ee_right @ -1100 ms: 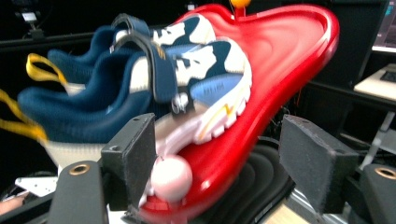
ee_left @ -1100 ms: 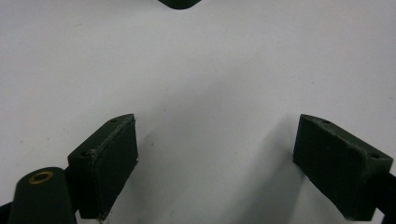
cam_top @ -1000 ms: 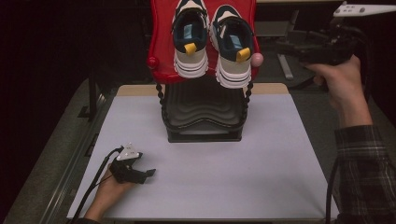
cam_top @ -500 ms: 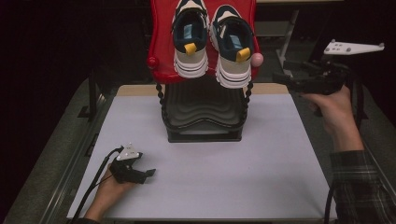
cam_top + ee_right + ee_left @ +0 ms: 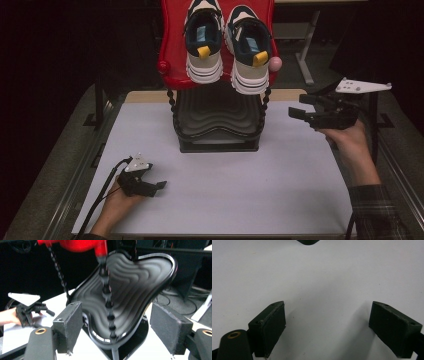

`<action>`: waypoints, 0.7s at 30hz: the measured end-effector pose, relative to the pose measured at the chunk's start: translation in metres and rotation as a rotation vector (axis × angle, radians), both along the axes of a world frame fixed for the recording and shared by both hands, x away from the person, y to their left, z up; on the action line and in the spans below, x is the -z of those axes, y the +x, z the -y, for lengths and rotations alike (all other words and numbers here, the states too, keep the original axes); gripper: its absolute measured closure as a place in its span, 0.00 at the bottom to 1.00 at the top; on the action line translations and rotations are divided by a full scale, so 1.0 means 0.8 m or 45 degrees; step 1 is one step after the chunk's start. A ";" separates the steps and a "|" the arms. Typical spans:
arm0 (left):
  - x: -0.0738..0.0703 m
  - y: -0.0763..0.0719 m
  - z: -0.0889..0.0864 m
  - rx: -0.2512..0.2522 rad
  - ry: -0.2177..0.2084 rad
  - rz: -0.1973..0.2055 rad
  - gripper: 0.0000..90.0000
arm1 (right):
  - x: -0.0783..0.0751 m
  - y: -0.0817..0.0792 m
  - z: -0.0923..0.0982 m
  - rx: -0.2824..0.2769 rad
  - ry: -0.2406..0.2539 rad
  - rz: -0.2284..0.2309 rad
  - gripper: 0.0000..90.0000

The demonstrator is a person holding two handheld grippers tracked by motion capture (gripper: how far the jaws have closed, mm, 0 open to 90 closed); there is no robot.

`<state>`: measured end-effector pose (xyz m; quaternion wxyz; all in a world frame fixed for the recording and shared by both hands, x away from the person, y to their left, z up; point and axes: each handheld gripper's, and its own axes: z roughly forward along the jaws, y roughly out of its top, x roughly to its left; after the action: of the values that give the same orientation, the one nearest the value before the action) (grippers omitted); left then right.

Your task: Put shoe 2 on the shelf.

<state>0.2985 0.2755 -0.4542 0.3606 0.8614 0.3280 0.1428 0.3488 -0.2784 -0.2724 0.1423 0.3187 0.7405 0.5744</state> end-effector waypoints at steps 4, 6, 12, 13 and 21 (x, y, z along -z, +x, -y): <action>0.000 0.000 0.000 0.000 0.000 0.001 0.14 | 0.022 -0.005 0.000 0.010 -0.011 -0.028 0.28; 0.000 0.000 0.000 0.001 0.001 0.000 0.14 | 0.032 -0.007 0.001 0.011 -0.013 -0.045 0.28; 0.000 0.000 0.000 0.000 -0.001 0.001 0.14 | 0.064 -0.011 0.001 0.040 -0.046 -0.089 0.27; 0.000 0.000 0.000 0.000 -0.001 0.001 0.14 | 0.064 -0.011 0.001 0.040 -0.046 -0.089 0.27; 0.000 0.000 0.000 -0.001 -0.001 0.000 0.14 | 0.111 -0.021 0.000 0.070 -0.091 -0.156 0.25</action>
<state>0.2984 0.2754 -0.4543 0.3609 0.8611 0.3284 0.1429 0.3319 -0.2786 -0.3615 0.1235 0.3683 0.7588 0.5229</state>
